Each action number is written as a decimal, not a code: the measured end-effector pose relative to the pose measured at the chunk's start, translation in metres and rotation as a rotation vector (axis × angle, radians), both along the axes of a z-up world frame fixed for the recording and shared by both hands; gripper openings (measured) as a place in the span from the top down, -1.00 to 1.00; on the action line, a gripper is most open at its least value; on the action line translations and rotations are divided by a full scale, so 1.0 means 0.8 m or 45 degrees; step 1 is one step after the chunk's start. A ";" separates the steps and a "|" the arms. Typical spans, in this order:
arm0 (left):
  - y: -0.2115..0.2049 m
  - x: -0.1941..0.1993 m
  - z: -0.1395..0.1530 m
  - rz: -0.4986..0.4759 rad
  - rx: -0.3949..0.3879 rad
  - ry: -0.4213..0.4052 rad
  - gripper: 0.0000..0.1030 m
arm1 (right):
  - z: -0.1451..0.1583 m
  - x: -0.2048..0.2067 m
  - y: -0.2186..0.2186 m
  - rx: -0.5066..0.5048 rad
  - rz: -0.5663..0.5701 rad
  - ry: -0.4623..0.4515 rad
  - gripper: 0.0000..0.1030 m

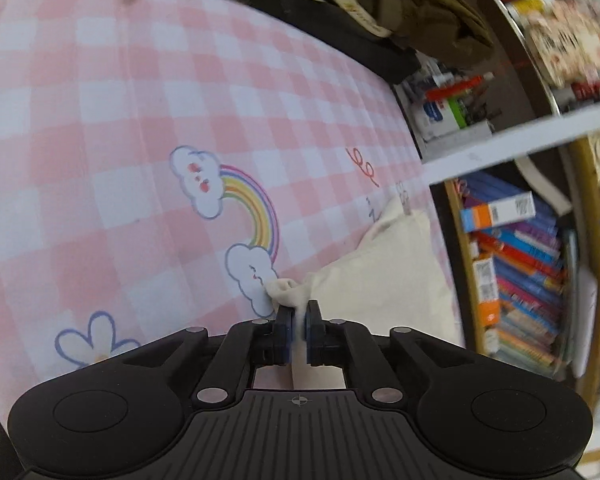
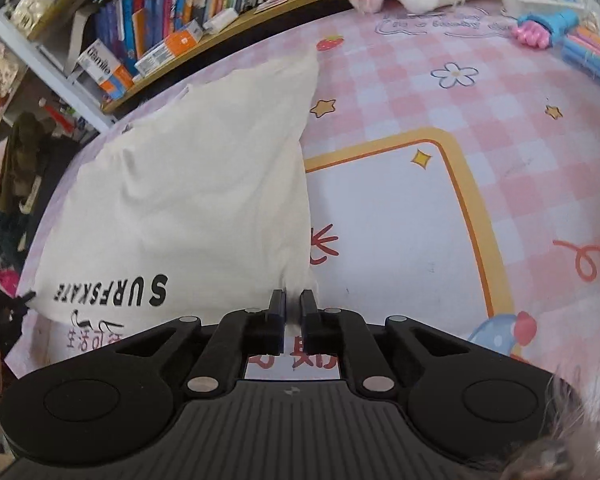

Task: Fold clothes

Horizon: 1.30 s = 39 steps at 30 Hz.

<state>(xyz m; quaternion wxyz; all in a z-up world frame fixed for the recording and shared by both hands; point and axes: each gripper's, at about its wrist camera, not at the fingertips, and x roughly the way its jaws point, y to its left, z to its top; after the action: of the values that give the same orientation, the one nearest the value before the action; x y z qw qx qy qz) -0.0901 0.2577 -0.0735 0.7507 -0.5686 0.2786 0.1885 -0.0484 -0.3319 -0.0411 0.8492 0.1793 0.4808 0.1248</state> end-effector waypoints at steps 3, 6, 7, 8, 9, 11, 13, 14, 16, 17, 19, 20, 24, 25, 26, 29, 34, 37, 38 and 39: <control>-0.002 -0.001 -0.003 0.008 -0.007 0.001 0.72 | 0.003 0.000 0.007 -0.049 0.030 -0.022 0.80; -0.002 -0.001 -0.002 0.002 -0.004 0.010 0.68 | 0.009 -0.001 0.011 -0.101 0.013 -0.055 0.52; -0.002 -0.001 -0.001 0.000 -0.006 0.013 0.60 | 0.011 -0.002 0.012 -0.131 0.006 -0.073 0.40; -0.002 -0.001 0.001 -0.003 -0.003 0.015 0.54 | 0.014 -0.002 0.013 -0.162 -0.003 -0.092 0.35; -0.002 0.000 0.004 -0.006 0.011 0.018 0.38 | 0.018 -0.002 0.013 -0.192 -0.013 -0.114 0.26; -0.008 0.002 0.016 -0.012 0.092 0.042 0.11 | 0.025 -0.003 0.011 -0.236 -0.035 -0.153 0.19; -0.013 0.005 0.026 -0.037 0.178 0.071 -0.12 | 0.031 -0.003 0.011 -0.259 -0.053 -0.191 0.07; -0.016 0.007 0.031 -0.053 0.218 0.085 -0.16 | 0.033 -0.003 0.012 -0.268 -0.060 -0.209 0.04; -0.020 0.011 0.037 -0.081 0.276 0.119 -0.26 | 0.038 -0.004 0.014 -0.279 -0.064 -0.241 -0.06; -0.021 0.011 0.039 -0.088 0.294 0.137 -0.27 | 0.041 -0.005 0.015 -0.285 -0.059 -0.256 -0.10; -0.022 0.010 0.040 -0.095 0.315 0.162 -0.34 | 0.046 -0.005 0.023 -0.301 -0.041 -0.285 -0.27; -0.022 0.008 0.041 -0.101 0.320 0.171 -0.35 | 0.047 -0.005 0.027 -0.308 -0.030 -0.299 -0.33; -0.024 0.003 0.044 -0.133 0.333 0.203 -0.38 | 0.048 -0.004 0.044 -0.324 0.027 -0.311 -0.48; -0.026 0.003 0.046 -0.140 0.349 0.212 -0.40 | 0.047 -0.005 0.048 -0.325 0.041 -0.309 -0.48; -0.026 0.004 0.049 -0.150 0.367 0.221 -0.41 | 0.046 -0.005 0.052 -0.327 0.053 -0.303 -0.49; -0.028 0.008 0.054 -0.187 0.399 0.237 -0.46 | 0.044 -0.006 0.063 -0.338 0.071 -0.292 -0.52; -0.028 0.020 0.053 -0.261 0.395 0.241 -0.48 | 0.042 -0.008 0.079 -0.352 0.072 -0.272 -0.53; -0.028 0.033 0.054 -0.337 0.405 0.255 -0.48 | 0.045 -0.011 0.093 -0.364 0.062 -0.272 -0.53; -0.029 0.038 0.056 -0.372 0.421 0.252 -0.48 | 0.046 -0.012 0.099 -0.369 0.058 -0.273 -0.53; -0.029 0.043 0.058 -0.408 0.437 0.249 -0.48 | 0.047 -0.013 0.105 -0.374 0.053 -0.273 -0.54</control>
<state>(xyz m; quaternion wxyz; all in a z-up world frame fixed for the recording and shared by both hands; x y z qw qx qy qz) -0.0558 0.2347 -0.0274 0.8259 -0.3606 0.4004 0.1659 -0.0585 -0.2480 -0.0037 0.9098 0.0290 0.4042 0.0891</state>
